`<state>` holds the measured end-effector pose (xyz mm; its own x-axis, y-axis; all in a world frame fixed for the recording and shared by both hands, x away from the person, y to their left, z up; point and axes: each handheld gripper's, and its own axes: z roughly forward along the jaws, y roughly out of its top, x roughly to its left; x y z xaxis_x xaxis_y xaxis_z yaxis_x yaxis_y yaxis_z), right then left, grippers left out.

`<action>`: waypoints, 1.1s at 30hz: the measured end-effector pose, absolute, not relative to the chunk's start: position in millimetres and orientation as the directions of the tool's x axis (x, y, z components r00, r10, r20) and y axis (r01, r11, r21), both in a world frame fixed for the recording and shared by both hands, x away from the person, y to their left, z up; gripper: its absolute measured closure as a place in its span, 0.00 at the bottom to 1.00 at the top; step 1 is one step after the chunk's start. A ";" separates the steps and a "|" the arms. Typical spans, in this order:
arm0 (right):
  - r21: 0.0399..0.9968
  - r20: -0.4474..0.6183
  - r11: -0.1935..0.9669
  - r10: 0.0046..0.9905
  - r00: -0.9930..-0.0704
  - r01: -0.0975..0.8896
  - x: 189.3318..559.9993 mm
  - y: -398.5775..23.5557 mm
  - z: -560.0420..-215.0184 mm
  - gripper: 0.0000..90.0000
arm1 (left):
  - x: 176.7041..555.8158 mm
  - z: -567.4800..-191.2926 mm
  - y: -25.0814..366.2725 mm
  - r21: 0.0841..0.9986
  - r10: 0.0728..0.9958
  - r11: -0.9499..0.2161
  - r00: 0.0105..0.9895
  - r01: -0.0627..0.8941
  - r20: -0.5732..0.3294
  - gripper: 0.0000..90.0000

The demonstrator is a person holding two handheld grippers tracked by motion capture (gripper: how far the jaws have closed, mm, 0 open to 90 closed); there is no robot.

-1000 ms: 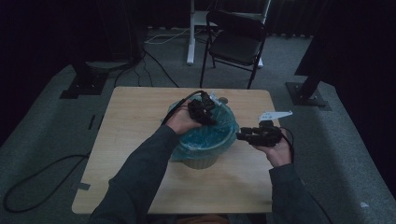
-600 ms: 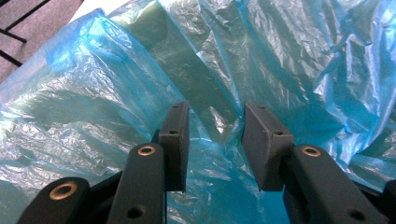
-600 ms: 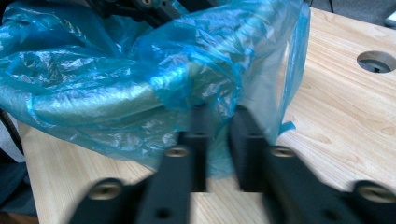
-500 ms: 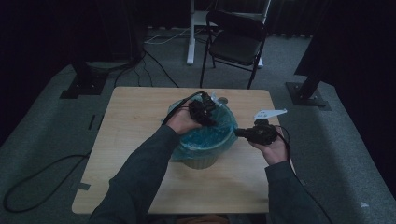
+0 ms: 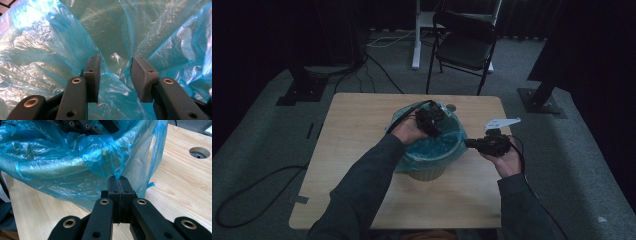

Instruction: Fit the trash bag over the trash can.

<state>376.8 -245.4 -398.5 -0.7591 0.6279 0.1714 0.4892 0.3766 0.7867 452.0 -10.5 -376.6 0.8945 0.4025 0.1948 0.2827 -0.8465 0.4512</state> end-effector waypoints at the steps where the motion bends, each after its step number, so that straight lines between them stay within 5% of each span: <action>1: 0.787 0.172 0.376 0.627 -0.759 0.489 376.8 -245.5 -398.4 1.00 | 452.1 -376.9 -10.6 0.452 0.403 -0.846 0.894 0.282 0.195 0.67; 33: 0.788 0.169 0.380 0.622 -0.764 0.484 374.7 -246.8 -396.1 1.00 | 450.8 -390.7 -21.3 0.320 0.339 -0.911 0.914 0.261 0.222 0.62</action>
<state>374.7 -246.8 -396.1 -0.7641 0.6225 0.1694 0.4840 0.3796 0.7884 450.8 -21.3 -390.7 0.9142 0.3392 0.2215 0.2605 -0.9109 0.3199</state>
